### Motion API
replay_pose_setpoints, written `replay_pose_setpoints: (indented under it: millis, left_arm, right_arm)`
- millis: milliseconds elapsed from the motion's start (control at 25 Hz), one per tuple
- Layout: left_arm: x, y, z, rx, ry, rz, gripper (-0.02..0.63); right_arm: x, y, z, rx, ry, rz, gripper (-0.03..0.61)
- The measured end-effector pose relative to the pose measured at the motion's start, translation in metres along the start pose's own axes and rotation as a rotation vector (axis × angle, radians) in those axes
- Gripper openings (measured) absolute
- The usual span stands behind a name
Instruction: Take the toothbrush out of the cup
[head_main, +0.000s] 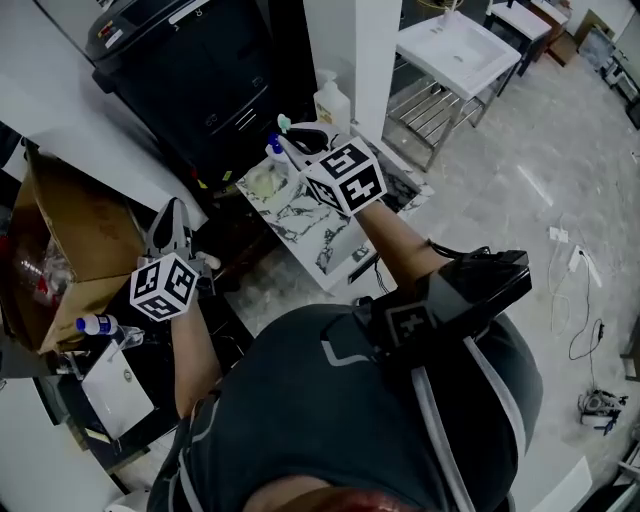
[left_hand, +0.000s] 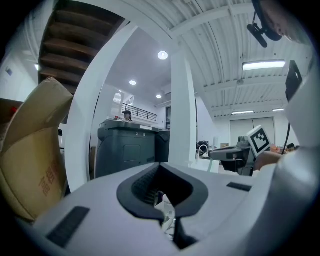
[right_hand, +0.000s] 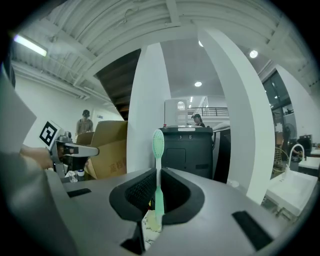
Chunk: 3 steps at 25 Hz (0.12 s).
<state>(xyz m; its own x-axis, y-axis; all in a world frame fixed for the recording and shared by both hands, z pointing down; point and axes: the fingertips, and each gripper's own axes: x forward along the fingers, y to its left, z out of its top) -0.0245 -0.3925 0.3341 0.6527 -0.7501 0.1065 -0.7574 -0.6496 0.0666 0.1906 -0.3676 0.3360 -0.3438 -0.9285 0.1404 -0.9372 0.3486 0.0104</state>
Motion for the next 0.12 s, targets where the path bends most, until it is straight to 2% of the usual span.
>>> replay_pose_setpoints:
  millis: [120]
  left_arm:
    - [-0.0021,-0.0097,-0.0036,0.002,0.012,0.001,0.008]
  right_arm:
    - [-0.0026,-0.0047,-0.0044,0.012,0.007,0.008,0.046]
